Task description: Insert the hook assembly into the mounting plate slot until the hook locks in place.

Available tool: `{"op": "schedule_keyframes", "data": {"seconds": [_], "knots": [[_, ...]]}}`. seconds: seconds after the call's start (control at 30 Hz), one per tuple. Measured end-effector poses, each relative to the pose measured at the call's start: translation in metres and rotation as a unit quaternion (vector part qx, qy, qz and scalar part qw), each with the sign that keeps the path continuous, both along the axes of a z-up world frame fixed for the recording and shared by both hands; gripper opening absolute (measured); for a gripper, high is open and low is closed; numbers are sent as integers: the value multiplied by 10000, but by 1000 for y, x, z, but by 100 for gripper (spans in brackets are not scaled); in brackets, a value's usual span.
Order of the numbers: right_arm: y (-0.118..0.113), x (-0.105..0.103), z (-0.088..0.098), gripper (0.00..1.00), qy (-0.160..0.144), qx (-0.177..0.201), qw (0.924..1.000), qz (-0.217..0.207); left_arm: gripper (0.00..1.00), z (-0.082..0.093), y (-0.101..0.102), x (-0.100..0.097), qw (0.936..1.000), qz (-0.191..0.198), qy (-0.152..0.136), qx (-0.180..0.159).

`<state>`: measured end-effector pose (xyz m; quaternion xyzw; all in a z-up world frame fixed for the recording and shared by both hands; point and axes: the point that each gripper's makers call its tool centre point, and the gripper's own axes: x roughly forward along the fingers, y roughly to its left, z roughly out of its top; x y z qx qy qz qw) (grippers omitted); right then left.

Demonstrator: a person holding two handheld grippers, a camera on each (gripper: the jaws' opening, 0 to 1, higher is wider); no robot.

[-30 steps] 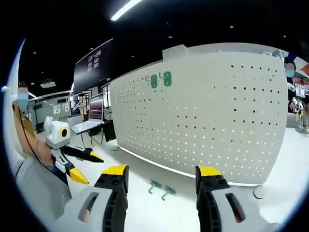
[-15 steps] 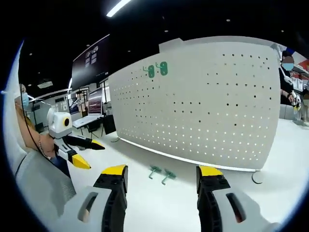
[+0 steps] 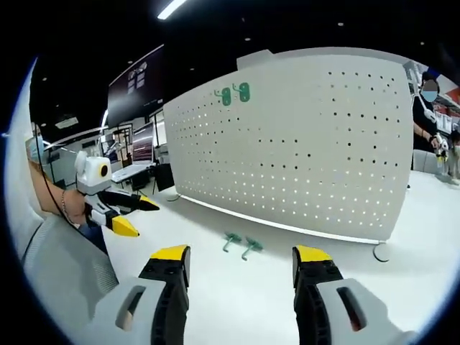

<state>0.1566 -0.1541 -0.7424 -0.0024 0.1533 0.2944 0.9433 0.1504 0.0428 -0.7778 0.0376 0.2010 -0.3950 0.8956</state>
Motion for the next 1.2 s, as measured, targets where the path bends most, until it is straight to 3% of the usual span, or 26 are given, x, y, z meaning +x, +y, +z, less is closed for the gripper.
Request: {"op": "schedule_keyframes", "data": {"seconds": [0.33,0.87,1.2], "knots": [[3,-1,3,55,-32,38,10000,41,67,1,-8,1,9998,-147,-20,134],[5,-1,4,53,-60,76,9999,56,66,9,-14,23,9974,-558,-108,432],[7,-2,4,53,-64,41,9999,86,66,3,-24,37,9892,-1125,-146,931]]}}
